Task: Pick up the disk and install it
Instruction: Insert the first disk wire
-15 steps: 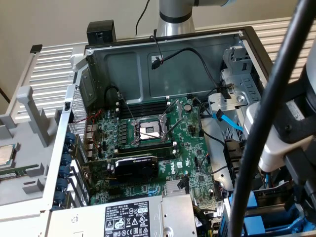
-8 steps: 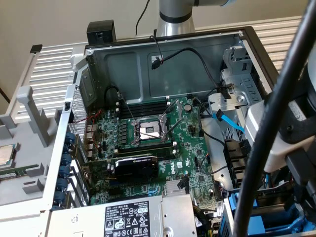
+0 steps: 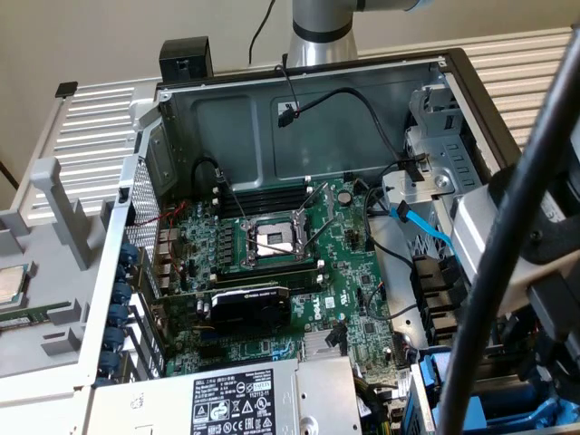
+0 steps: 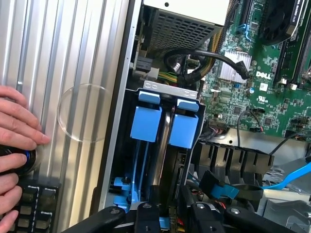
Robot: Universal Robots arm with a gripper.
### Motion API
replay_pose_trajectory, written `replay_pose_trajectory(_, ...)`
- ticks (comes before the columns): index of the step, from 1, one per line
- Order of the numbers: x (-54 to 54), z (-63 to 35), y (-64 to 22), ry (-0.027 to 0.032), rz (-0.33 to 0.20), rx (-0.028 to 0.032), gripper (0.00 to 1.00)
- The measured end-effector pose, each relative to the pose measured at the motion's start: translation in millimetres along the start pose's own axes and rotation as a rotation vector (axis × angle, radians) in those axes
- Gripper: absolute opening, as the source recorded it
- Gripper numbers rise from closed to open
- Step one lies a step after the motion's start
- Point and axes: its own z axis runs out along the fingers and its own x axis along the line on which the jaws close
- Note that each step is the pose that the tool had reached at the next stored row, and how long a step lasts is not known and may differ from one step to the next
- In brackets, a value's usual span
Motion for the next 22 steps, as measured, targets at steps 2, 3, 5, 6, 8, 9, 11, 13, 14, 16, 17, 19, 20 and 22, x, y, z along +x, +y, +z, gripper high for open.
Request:
replay_pose_trajectory(2, 0.0, 0.1, 0.0, -0.0006, 0.0, -0.0011, 0.31)
replay_pose_trajectory(3, -0.1, 0.1, 0.0, -0.0008, 0.0, -0.0013, 0.31)
replay_pose_trajectory(5, -0.2, 0.2, -0.1, -0.0009, 0.0, -0.0014, 0.28)
replay_pose_trajectory(6, -0.3, 0.2, -0.1, -0.001, 0.0, -0.0015, 0.22)
replay_pose_trajectory(8, -0.6, 0.3, -0.2, -0.0009, 0.0, -0.0014, 0.17)
replay_pose_trajectory(9, -1.0, 0.2, -0.3, -0.0006, 0.0, -0.0015, 0.17)
replay_pose_trajectory(11, -2.0, 0.4, -0.4, -0.0006, 0.0, -0.0014, 0.17)
replay_pose_trajectory(13, -3.6, 0.5, -0.7, -0.0007, 0.0, -0.0015, 0.17)
replay_pose_trajectory(14, -4.7, 0.5, -0.9, -0.0006, 0.0, -0.0015, 0.17)
replay_pose_trajectory(16, -7.5, -0.1, -1.5, -0.0008, 0.0, -0.0025, 0.17)
replay_pose_trajectory(17, -9.0, -1.0, -1.9, -0.001, 0.0, -0.0034, 0.17)
replay_pose_trajectory(19, -11.7, -4.2, -2.4, -0.0001, 0.001, -0.0092, 0.17)
replay_pose_trajectory(20, -12.9, -5.7, -2.8, 0.0008, 0.001, -0.0111, 0.17)
replay_pose_trajectory(22, -15.3, -7.4, -3.5, 0.0026, 0.002, -0.017, 0.17)
